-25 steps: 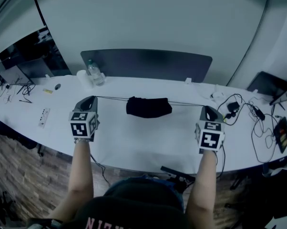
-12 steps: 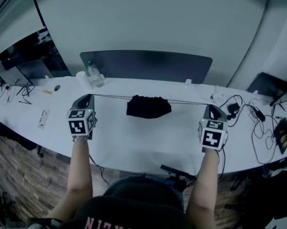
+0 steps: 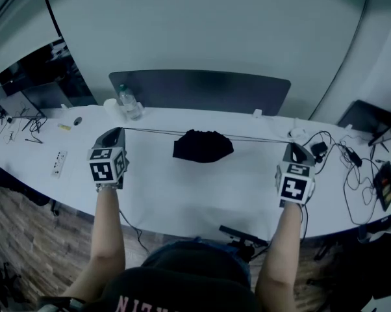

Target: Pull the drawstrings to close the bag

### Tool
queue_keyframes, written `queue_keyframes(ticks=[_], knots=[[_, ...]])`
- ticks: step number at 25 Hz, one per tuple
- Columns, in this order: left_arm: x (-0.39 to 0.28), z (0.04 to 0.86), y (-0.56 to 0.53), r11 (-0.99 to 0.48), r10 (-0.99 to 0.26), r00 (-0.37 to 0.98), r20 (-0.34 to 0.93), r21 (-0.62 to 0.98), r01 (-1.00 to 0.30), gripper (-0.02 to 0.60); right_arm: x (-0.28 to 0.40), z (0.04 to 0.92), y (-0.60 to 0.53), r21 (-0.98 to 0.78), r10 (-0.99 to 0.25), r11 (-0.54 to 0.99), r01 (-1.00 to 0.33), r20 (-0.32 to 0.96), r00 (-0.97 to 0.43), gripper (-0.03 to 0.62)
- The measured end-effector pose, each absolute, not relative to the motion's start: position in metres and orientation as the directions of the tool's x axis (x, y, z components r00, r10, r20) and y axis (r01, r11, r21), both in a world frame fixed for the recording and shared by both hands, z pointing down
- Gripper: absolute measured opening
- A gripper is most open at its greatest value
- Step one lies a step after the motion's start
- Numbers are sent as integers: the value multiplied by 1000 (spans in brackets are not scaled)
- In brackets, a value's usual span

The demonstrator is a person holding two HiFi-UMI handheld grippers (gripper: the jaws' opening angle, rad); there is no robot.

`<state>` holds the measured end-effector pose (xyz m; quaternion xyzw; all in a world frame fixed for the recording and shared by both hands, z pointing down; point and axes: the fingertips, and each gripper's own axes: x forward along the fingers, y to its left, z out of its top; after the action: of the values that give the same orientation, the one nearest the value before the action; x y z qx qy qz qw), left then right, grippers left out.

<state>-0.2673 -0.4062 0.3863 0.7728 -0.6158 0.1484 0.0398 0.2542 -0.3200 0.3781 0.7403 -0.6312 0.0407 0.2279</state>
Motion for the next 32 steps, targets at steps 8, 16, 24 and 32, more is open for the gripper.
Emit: queue_keyframes(ticks=[8, 16, 24, 32], knots=[[-280, 388, -413, -217, -943, 180, 278, -107, -970, 17, 268, 380, -322, 303, -903, -137, -943, 354, 244, 5], [-336, 387, -415, -2, -963, -20, 270, -81, -997, 11, 332, 372, -297, 329, -810, -395, -858, 315, 494, -8], [-332, 354, -415, -124, -974, 115, 197, -34, -992, 14, 337, 354, -294, 185, -868, -370, -910, 280, 410, -8], [-267, 311, -404, -263, -962, 256, 93, -72, -962, 14, 263, 334, -314, 203, -940, -209, -957, 229, 254, -8]])
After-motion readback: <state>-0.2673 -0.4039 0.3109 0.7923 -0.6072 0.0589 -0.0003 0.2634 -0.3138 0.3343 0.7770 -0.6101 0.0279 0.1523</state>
